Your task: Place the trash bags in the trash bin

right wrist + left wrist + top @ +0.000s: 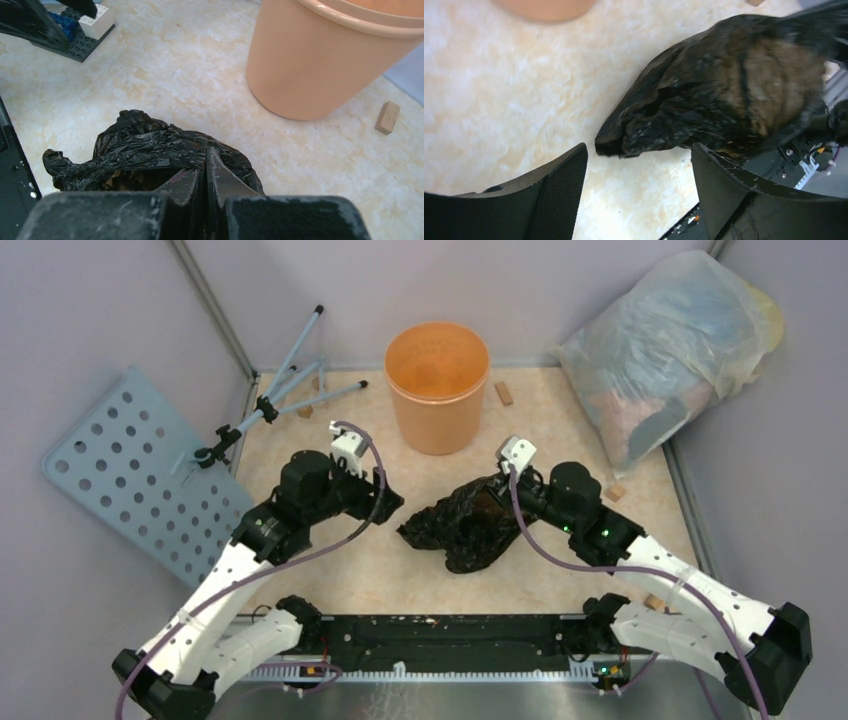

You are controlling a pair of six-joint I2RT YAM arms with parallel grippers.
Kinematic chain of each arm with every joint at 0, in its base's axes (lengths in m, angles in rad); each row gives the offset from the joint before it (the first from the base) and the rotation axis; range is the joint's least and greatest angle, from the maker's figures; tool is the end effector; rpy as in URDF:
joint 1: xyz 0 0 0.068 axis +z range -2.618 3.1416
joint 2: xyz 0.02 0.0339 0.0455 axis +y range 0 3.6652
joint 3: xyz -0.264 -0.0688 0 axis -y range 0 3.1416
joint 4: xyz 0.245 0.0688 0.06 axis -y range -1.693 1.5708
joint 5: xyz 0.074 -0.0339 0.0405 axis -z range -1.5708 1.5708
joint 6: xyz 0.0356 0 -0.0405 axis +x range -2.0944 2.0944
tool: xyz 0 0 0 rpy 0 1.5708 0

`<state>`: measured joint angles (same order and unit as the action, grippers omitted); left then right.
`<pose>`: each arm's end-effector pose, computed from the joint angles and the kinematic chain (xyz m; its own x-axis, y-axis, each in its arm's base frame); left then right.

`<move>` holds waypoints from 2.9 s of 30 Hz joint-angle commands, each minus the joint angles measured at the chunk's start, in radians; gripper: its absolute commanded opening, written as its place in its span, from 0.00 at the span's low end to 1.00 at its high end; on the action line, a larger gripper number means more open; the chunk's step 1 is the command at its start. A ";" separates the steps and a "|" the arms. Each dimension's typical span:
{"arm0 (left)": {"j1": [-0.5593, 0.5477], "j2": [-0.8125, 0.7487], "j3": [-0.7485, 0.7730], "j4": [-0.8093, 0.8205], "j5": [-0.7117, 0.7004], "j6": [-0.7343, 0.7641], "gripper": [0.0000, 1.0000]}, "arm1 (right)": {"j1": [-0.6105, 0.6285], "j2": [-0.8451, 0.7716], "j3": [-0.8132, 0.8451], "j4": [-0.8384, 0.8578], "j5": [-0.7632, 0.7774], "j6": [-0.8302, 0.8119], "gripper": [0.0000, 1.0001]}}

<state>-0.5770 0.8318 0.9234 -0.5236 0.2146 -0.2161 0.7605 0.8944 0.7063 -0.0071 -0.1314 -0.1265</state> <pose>0.1463 -0.1043 0.3452 -0.4918 0.0701 -0.8679 0.6037 0.7458 -0.2818 0.1517 0.1508 0.3113 -0.0414 -0.2121 -0.9764 -0.7880 0.6078 -0.0986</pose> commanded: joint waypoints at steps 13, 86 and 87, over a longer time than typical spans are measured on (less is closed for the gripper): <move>0.394 0.102 -0.365 0.297 0.231 -0.579 0.76 | -0.010 -0.029 0.015 0.021 -0.028 0.024 0.00; 0.310 0.533 -0.129 0.606 -0.124 -0.535 0.71 | -0.010 -0.155 0.119 -0.118 0.363 0.337 0.00; 0.310 0.502 -0.145 0.588 -0.109 -0.489 0.69 | -0.010 -0.151 0.117 -0.113 0.368 0.340 0.00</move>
<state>-0.2687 1.4899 0.8219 0.1127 0.1673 -0.8387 0.7601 0.7601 0.8078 -0.1974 0.1471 0.1654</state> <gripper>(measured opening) 0.719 0.004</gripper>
